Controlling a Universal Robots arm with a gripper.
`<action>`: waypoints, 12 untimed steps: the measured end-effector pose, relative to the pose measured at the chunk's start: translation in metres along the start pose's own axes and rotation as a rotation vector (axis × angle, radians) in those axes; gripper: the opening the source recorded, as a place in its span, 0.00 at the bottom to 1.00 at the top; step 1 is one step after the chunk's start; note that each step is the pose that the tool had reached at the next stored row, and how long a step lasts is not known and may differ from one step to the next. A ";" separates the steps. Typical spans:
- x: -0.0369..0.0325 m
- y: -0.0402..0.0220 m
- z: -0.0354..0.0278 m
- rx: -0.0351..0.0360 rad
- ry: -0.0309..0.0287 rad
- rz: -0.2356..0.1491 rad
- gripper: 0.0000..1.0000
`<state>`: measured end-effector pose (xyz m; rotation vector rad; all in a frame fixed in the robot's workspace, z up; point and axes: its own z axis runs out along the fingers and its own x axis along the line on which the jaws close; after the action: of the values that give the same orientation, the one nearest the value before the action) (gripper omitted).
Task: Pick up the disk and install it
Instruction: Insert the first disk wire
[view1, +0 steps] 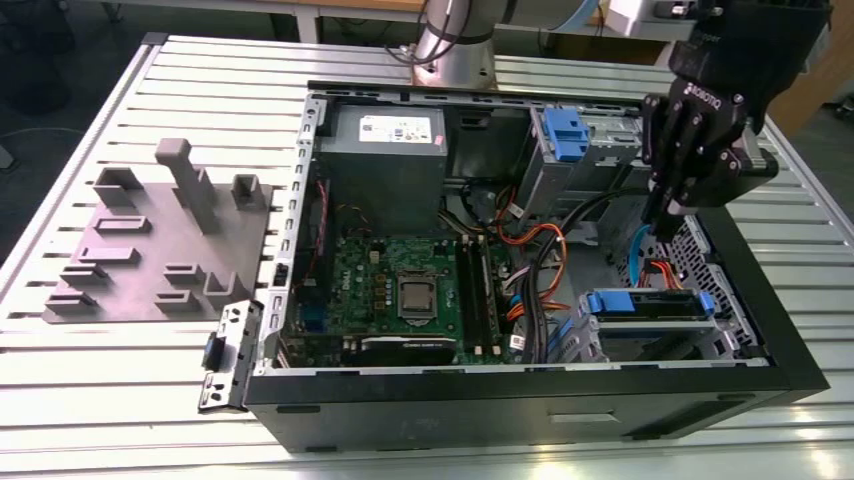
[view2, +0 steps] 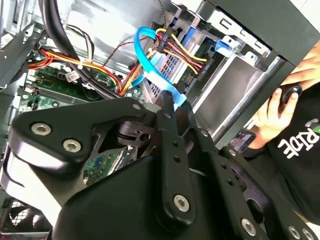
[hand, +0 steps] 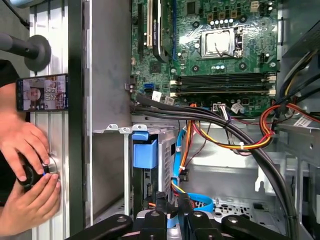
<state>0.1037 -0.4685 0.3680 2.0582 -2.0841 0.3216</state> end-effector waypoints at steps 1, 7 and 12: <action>-0.0001 0.0000 0.0004 0.0000 0.0002 0.000 0.24; -0.0004 -0.0001 0.0014 0.0000 0.0002 0.000 0.24; -0.0004 -0.0001 0.0014 0.0000 0.0002 0.000 0.24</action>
<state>0.1037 -0.4685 0.3665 2.0581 -2.0840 0.3218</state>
